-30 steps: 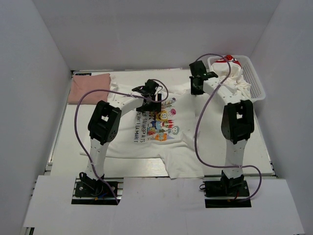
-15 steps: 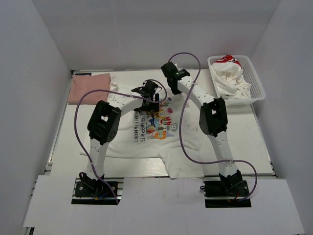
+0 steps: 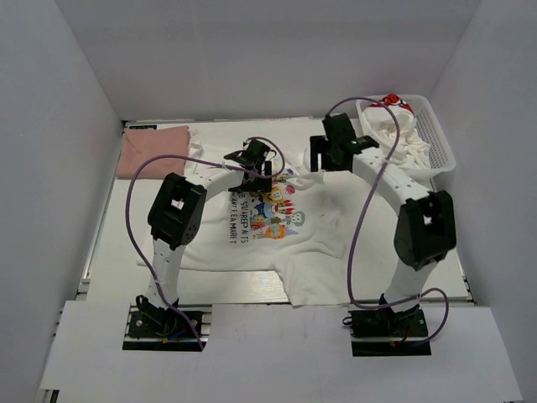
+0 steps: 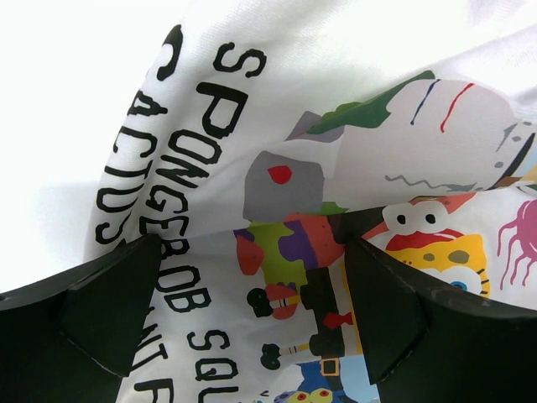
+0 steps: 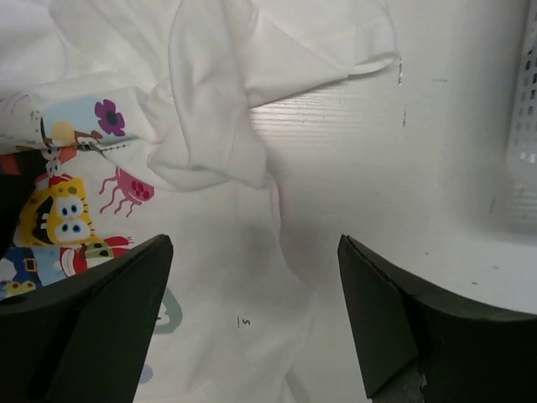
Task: Fold and stack the t-shirts
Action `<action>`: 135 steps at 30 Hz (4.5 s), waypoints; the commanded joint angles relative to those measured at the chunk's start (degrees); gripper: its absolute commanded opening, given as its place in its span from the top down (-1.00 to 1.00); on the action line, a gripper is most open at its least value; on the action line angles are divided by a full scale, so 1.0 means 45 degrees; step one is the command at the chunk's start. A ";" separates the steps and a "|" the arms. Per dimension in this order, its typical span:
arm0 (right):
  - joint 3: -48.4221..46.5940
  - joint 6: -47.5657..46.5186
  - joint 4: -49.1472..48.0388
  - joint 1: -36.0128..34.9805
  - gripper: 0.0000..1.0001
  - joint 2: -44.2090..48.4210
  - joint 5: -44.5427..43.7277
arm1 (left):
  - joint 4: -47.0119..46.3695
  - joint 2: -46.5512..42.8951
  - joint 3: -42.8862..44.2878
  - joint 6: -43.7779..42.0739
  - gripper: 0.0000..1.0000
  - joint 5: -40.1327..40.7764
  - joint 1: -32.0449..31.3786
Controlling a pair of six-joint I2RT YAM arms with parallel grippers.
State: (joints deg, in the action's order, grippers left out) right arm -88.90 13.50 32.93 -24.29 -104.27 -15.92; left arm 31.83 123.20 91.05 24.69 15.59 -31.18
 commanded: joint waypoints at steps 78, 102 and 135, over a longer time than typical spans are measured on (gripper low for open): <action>-0.1647 0.2331 0.1469 0.1512 -0.54 -0.5185 0.3601 | 0.1480 -0.0053 0.1662 -0.1230 -1.00 0.0284 0.0620; 0.3680 0.1609 -0.1107 0.2565 -0.18 0.0261 0.2197 | 0.1090 -0.0149 0.0764 -0.0857 -1.00 -0.0497 0.0620; 0.1399 0.2722 -0.0735 0.1140 -0.04 -0.2591 -0.0699 | 0.1441 0.0338 0.0764 -0.0740 -1.00 -0.0751 0.0503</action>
State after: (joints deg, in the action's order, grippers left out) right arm -80.18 23.11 29.17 -19.59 -114.59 -15.59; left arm 36.86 124.42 94.98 21.08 13.52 -28.58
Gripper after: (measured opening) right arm 0.519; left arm 0.997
